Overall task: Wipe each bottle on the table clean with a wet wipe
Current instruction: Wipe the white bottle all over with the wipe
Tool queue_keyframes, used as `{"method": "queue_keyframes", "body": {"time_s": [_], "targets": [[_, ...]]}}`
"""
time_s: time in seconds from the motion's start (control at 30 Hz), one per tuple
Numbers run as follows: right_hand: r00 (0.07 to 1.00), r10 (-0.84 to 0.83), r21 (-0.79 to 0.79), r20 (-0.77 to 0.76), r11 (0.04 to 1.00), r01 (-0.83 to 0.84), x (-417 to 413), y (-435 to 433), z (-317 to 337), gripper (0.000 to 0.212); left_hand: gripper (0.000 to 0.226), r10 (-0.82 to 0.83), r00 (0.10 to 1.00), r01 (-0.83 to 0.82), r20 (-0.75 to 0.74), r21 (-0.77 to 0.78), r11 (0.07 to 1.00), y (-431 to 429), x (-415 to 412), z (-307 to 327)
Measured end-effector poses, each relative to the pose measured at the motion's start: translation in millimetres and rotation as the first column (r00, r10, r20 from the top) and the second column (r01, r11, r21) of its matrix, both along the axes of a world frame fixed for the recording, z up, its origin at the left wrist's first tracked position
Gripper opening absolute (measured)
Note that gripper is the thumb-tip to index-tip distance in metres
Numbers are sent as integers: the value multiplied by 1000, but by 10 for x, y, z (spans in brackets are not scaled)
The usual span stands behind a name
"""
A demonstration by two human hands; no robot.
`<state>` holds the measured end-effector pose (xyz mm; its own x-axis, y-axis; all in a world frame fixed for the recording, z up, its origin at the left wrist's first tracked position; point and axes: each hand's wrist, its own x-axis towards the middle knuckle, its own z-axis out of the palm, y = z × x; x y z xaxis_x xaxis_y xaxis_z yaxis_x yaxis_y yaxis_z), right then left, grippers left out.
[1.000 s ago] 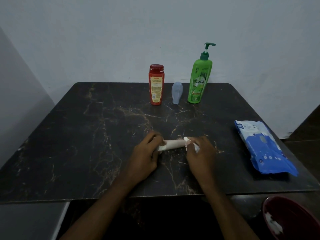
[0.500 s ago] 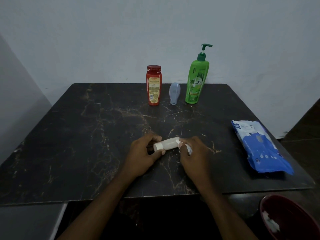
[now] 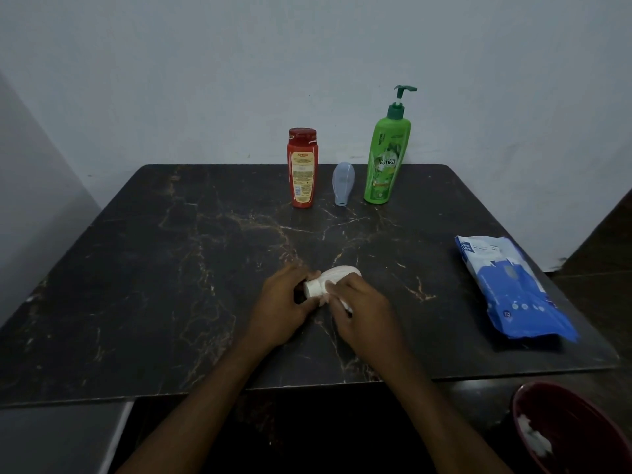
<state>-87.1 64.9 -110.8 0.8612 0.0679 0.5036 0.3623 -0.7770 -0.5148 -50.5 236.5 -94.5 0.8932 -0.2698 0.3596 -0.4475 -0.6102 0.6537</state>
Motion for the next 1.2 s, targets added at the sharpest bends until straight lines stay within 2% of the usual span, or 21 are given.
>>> {"method": "queue_keyframes", "body": {"time_s": [0.1,0.2,0.3,0.4,0.47,0.57,0.63,0.77,0.83,1.07,1.13,1.2], "targets": [[1000,13,-28,27,1000,-13,-18,6,14,19,44,4,1000,-4,-5,-21,1000,-6,-6,0],[992,-121,41,28,992,119,-7,-9,5,16,43,26,999,-26,-38,-9,1000,1,-17,14],[954,-287,166,-88,940,299,52,-113,2,20,40,39,998,-39,-48,2,999,6,-26,21],[920,-350,221,-179,896,384,74,-192,32,12,36,49,998,-49,-49,1,999,14,-34,20],[937,-321,205,-138,916,344,63,-152,38,11,36,46,998,-46,-36,5,999,18,-27,13],[985,-167,179,-37,969,171,10,-23,41,12,35,28,999,-28,-19,13,1000,8,-20,4],[997,-68,105,22,992,65,-14,34,33,12,36,19,1000,-19,-18,5,1000,6,-13,-1],[999,11,32,38,999,-13,-19,48,26,20,36,14,1000,-14,-21,3,1000,9,-17,8],[1000,-20,89,18,996,19,-15,30,21,18,37,14,1000,-14,-26,1,1000,8,-20,13],[947,-309,234,-88,918,321,77,-141,15,14,39,12,999,-12,-34,8,1000,20,-22,14],[939,-329,235,-98,909,343,78,-143,21,14,39,10,999,-10,-36,6,1000,22,-23,13],[957,-276,231,-90,929,290,68,-116,27,13,37,10,999,-10,-41,3,1000,18,-18,14]]}}
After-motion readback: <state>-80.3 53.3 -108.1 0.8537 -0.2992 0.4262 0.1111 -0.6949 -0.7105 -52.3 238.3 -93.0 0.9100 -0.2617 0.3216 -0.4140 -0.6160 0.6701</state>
